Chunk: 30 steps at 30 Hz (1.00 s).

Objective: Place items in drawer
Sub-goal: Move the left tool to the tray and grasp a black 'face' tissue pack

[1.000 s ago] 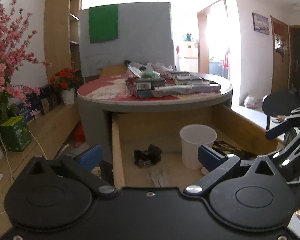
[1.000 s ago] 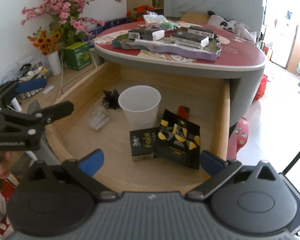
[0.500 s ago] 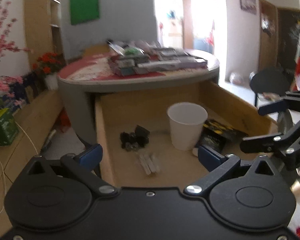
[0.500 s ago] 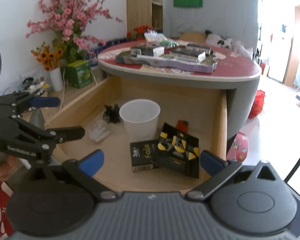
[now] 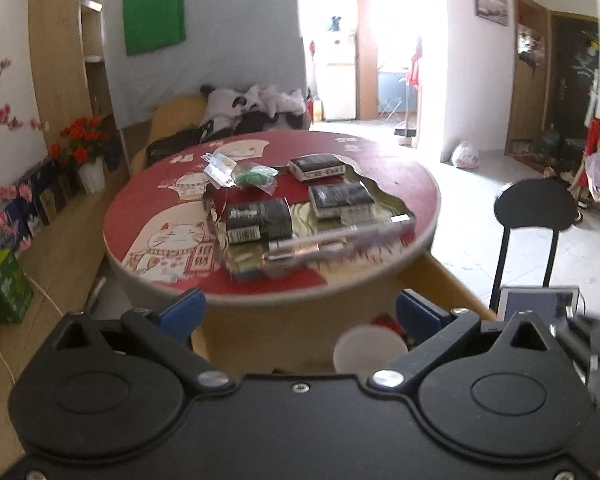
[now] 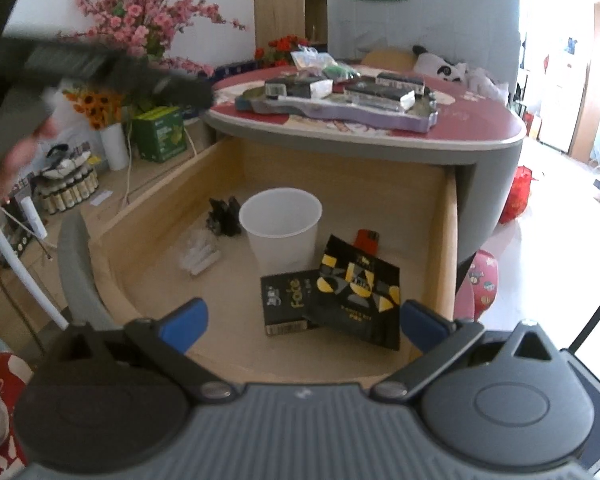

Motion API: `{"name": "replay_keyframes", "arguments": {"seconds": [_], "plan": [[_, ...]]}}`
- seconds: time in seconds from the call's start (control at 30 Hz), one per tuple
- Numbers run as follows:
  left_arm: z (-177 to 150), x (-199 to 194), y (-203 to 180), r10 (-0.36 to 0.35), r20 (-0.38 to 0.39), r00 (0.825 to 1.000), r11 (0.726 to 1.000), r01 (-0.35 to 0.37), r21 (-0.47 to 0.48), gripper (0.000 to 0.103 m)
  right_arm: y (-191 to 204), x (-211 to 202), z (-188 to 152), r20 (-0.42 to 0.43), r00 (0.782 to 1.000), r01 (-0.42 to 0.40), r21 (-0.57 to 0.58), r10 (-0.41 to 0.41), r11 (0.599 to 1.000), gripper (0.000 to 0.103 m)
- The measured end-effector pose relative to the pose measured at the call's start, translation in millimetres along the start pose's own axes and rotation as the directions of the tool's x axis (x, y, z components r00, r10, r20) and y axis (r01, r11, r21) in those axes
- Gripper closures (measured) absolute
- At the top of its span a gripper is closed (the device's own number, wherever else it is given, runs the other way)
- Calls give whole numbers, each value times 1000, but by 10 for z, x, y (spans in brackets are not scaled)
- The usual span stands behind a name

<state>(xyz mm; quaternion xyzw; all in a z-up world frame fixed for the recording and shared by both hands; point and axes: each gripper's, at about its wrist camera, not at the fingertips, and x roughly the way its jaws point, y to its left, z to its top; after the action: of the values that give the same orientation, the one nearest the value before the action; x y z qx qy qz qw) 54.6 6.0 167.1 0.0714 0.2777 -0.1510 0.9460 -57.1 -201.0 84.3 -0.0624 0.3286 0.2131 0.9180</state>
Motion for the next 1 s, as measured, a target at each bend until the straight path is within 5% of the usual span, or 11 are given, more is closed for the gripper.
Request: {"name": "replay_keyframes", "arguments": {"seconds": [0.47, 1.0], "plan": [[719, 795, 211, -65, -130, 989, 989, 46, -143, 0, -21, 22, -9, 8, 1000, -1, -3, 1, 1000, 1], [828, 1303, 419, -40, -191, 981, 988, 10, -154, 1, 0, -15, -57, 43, 999, 4, -7, -4, 1000, 1]]}}
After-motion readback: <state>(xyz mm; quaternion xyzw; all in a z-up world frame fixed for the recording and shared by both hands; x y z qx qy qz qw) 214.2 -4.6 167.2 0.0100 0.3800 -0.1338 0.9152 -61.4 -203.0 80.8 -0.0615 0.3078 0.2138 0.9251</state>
